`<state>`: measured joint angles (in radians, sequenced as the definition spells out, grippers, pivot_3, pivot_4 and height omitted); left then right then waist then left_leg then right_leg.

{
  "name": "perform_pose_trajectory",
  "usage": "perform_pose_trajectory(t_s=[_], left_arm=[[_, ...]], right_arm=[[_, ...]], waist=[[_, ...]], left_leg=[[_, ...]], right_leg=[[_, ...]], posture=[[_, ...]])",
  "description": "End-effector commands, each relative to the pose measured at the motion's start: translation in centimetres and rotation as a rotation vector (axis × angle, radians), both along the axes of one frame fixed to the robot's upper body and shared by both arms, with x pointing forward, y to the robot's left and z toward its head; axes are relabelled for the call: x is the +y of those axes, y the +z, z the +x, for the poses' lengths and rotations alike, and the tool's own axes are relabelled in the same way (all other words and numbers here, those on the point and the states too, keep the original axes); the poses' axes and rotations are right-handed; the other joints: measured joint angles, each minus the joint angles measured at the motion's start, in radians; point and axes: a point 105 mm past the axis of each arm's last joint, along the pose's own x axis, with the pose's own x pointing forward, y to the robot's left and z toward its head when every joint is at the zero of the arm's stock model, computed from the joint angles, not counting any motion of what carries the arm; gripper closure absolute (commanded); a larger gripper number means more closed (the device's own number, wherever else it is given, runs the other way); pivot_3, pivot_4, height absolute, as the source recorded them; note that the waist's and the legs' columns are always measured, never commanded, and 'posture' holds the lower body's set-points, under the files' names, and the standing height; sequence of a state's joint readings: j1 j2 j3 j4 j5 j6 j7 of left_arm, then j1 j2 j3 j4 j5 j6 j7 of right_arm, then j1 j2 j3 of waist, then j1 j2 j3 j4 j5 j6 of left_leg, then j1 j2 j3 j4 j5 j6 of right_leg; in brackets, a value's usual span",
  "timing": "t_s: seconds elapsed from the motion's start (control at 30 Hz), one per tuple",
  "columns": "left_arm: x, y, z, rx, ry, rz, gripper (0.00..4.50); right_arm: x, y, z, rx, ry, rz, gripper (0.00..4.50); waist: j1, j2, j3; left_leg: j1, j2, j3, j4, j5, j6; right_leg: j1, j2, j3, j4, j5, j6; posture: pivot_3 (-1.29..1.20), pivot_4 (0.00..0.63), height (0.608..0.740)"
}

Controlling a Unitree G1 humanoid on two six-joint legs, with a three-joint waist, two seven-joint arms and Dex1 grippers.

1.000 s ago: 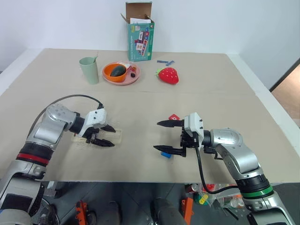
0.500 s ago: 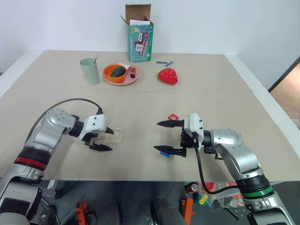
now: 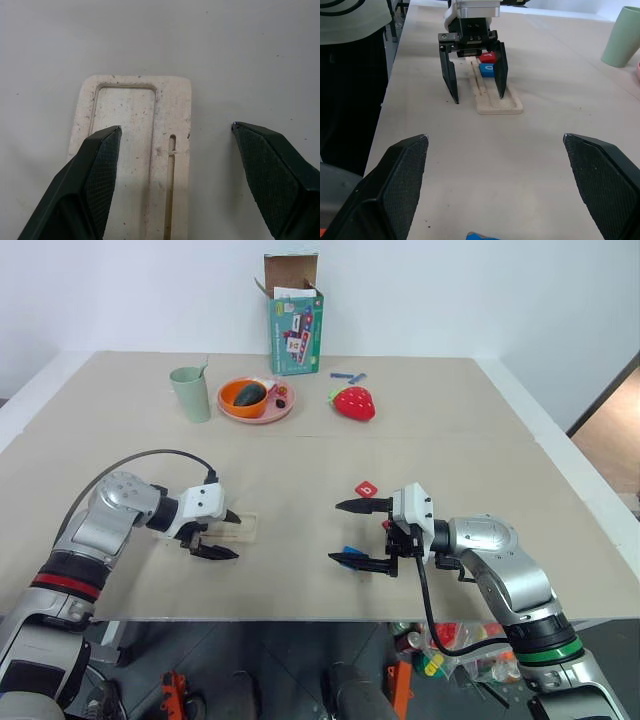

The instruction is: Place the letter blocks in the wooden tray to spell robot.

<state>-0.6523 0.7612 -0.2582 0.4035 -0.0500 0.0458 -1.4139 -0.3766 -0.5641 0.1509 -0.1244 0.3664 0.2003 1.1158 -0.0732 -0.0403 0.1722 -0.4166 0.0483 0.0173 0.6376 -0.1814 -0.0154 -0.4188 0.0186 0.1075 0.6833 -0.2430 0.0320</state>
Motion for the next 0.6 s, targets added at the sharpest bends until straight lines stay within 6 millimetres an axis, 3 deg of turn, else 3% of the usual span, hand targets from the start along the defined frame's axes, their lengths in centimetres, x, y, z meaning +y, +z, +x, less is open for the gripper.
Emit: perform_pose_trajectory(t_s=[0.03, 0.3, 0.6], left_arm=[[0.8, -1.2, 0.4, 0.009, 0.083, 0.028, 0.83], [0.0, 0.1, 0.3, -0.009, 0.119, -0.058, 0.83], [0.8, 1.4, 0.0, -0.013, 0.156, -0.104, 0.83]], right_arm=[[-0.1, 0.8, -0.3, -0.043, 0.015, 0.002, 0.00], [0.0, 0.7, -0.4, -0.034, 0.016, 0.012, 0.00], [0.1, 0.8, -0.2, -0.024, 0.016, 0.032, 0.00]], waist=[[0.000, 0.000, 0.000], [0.001, 0.001, 0.000], [0.001, 0.001, 0.000]], left_leg=[[0.000, 0.000, 0.000, 0.000, 0.000, 0.000], [0.000, 0.000, 0.002, 0.000, 0.001, 0.001], [-0.006, 0.000, 0.004, -0.002, 0.002, 0.001]], right_leg=[[0.000, 0.000, 0.000, 0.000, 0.000, 0.000], [0.001, -0.002, 0.000, 0.000, 0.000, 0.000], [-0.005, -0.003, 0.000, 0.000, -0.001, 0.002]], posture=[[0.00, 0.150, 0.740], [0.00, 0.150, 0.740], [0.00, 0.150, 0.740]])
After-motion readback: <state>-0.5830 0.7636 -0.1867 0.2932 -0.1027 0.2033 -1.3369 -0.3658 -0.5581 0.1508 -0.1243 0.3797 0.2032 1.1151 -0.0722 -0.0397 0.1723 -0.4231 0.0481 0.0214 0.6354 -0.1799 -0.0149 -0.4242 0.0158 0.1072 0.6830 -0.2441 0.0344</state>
